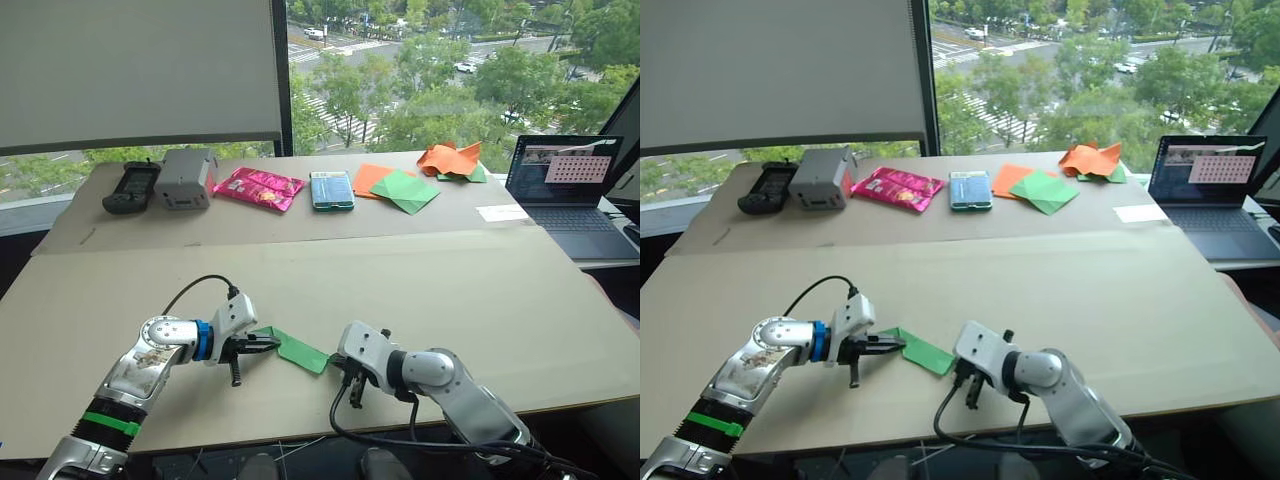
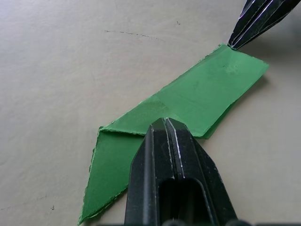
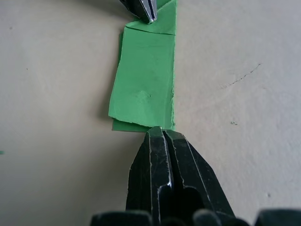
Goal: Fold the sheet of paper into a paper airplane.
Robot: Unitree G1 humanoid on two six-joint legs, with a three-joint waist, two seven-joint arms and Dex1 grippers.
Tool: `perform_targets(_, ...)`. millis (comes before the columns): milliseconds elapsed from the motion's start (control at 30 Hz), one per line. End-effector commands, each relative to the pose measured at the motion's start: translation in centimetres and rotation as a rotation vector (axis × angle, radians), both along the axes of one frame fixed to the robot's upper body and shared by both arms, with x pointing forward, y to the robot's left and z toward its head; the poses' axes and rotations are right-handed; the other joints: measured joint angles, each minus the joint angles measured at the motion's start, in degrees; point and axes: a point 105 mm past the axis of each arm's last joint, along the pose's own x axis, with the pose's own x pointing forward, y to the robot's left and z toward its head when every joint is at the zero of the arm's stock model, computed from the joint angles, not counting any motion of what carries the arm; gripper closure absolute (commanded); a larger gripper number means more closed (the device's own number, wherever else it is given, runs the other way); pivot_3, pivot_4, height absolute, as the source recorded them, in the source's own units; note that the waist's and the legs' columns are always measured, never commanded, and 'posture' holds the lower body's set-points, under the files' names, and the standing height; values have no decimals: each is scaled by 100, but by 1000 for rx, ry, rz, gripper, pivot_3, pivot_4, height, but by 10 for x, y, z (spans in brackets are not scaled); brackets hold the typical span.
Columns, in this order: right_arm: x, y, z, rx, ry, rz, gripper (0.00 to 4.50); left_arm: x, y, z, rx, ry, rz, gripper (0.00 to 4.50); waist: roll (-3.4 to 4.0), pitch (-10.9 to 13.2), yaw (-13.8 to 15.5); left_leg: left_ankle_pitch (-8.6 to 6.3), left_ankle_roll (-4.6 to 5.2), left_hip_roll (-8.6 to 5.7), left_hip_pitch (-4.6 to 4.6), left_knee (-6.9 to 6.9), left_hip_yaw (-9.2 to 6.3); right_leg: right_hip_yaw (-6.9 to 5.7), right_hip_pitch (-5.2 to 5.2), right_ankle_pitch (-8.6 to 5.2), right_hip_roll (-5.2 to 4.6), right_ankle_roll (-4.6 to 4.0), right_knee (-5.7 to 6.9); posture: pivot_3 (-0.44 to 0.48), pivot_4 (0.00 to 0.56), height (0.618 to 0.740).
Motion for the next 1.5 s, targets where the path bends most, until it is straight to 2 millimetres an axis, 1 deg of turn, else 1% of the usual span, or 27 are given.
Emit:
perform_targets(33, -2, -8, -8, -5, 93, -63, 4467, -2, 4, -10, 42, 31, 9, 4500, -4, 4, 14, -1, -1, 0, -1, 0, 0, 0, -1, 0, 0, 0, 0, 0, 150, 725)
perform_targets(200, 15, 14, 54, 223, -131, -24, 4467, -2, 3, -10, 42, 32, 5, 4500, 1, 50, 21, -1, -2, 0, -7, -3, 0, -1, -14, 0, 1, 0, 1, 0, 150, 725)
perform_targets(267, 18, 18, 67, 285, -183, -25, 4467, -1, 3, -10, 43, 32, 3, 4500, 5, 62, 14, -1, -2, 0, -10, -3, 0, -2, -21, 0, 1, 0, 1, 0, 150, 725)
perform_targets(300, 19, 21, 70, 307, -202, -21, 4467, -1, 3, -10, 43, 32, 2, 4500, 7, 64, 17, -1, -2, 1, -9, -3, -1, -2, -22, 0, 2, 0, 1, 0, 150, 725)
perform_targets(400, 16, 28, 73, 345, -214, 12, 4467, -1, 2, -10, 41, 32, 0, 4500, 6, 67, 17, -1, -2, 1, -10, -3, -1, -3, -20, 0, 2, 0, 0, 0, 150, 725)
perform_targets(467, 9, 37, 62, 320, -187, 48, 4467, -2, 2, -10, 42, 32, 0, 4500, 7, 68, 15, -1, -1, 0, -10, -3, -1, -2, -19, 0, 1, 0, 0, 0, 150, 725)
perform_targets(533, 7, 41, 47, 295, -139, 41, 4467, -2, 3, -9, 42, 32, 0, 4500, 7, 68, 12, -1, -1, 1, -10, -4, 0, -2, -19, 0, 2, 0, 1, 0, 150, 725)
perform_targets(567, 9, 41, 42, 292, -122, 27, 4467, -1, 3, -9, 43, 32, 0, 4500, 7, 68, 12, -1, -1, 1, -10, -4, -1, -3, -19, 0, 2, 0, 1, 0, 150, 725)
perform_targets(700, 15, 35, 10, 195, -67, -10, 4467, 0, 2, -8, 40, 30, 1, 4500, 5, 72, 10, -1, -1, 1, -10, -4, 0, -2, -19, 0, 1, 0, 0, 0, 150, 725)
perform_targets(800, 11, 32, -10, 130, 8, -10, 4467, 3, -4, -1, 15, 21, -4, 4500, 5, 72, 5, -1, -1, 1, -10, -4, -1, -2, -19, 0, 2, 0, 1, 0, 150, 725)
perform_targets(867, 8, 30, -17, 102, 38, -4, 4467, 5, -8, 2, 0, 16, -8, 4500, 6, 71, 2, -1, -1, 1, -8, -4, -1, -2, -18, 0, 2, 0, 2, 0, 150, 725)
perform_targets(933, 7, 28, -22, 79, 57, -16, 4467, 7, -13, 6, -19, 14, -13, 4500, 5, 71, 2, -1, -1, 1, -7, -4, -2, -2, -17, 0, 3, 0, 2, 0, 150, 725)
perform_targets(1000, 6, 25, -28, 53, 81, -32, 4467, 9, -22, 9, -49, 19, -23, 4500, 3, 71, 2, -1, -1, 1, -8, -4, -2, -2, -16, 0, 3, 0, 2, 0, 150, 725)
perform_targets(1200, 6, 24, -32, 31, 104, -48, 4467, 11, -32, -1, -36, 26, -41, 4500, 5, 68, -41, 0, 0, 1, -7, -4, -3, -3, -12, 0, 5, 0, 3, 0, 150, 725)
perform_targets(1267, 5, 26, -31, 33, 109, -48, 4467, 9, -30, -10, -8, 40, -50, 4500, 9, 63, -48, 0, 0, 1, -6, -3, -4, -3, -9, 0, 5, 0, 3, 0, 150, 725)
perform_targets(1333, 5, 26, -30, 34, 112, -52, 4467, 9, -23, -15, 15, 50, -42, 4500, 8, 57, -51, 0, 0, 0, -4, -3, -4, -3, -5, 0, 5, 0, 2, 0, 150, 725)
perform_targets(1500, 6, 25, -29, 31, 113, -66, 4467, 8, -9, -21, 51, 51, -27, 4500, 9, 44, -83, 0, 0, 1, -1, -4, -5, -2, -5, 0, 5, 0, 2, 0, 150, 725)
